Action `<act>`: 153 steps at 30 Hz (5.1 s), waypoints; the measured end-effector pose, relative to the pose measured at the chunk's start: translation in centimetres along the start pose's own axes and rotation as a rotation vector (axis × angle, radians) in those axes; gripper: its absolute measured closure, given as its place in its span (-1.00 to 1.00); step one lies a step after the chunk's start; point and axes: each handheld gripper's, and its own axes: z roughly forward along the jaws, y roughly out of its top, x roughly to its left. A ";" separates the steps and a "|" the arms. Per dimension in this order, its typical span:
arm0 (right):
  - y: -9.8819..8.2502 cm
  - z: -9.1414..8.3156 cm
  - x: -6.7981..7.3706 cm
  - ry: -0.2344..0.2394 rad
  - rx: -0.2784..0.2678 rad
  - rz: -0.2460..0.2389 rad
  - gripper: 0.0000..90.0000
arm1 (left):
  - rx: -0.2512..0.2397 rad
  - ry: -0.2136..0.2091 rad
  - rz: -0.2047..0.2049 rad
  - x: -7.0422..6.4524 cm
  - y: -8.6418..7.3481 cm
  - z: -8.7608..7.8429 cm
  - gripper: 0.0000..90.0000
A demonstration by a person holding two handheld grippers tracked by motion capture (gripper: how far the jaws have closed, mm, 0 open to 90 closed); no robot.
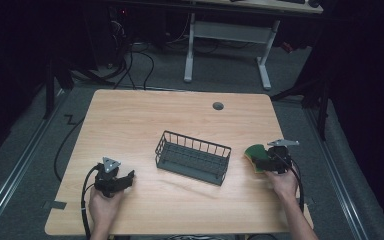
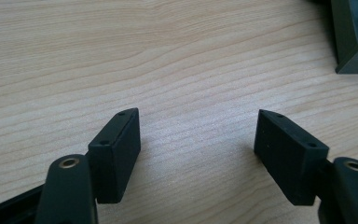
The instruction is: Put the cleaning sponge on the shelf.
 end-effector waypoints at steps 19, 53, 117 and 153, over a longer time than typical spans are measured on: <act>1.6 -3.9 1.2 0.058 -0.071 -0.067 -0.30 | 0.000 0.005 0.003 -0.1 0.0 0.0 -0.29; 9.8 -5.8 9.4 0.284 -0.130 -0.365 -0.30 | 0.000 0.006 0.004 -0.1 0.1 0.1 -0.29; 9.4 -2.5 13.5 0.369 -0.027 -0.586 -0.32 | 0.001 0.005 0.006 -0.1 0.1 0.1 -0.29; 8.9 -2.7 14.4 0.340 -0.055 -0.632 -0.31 | 0.002 0.004 0.007 -0.1 0.1 0.1 -0.30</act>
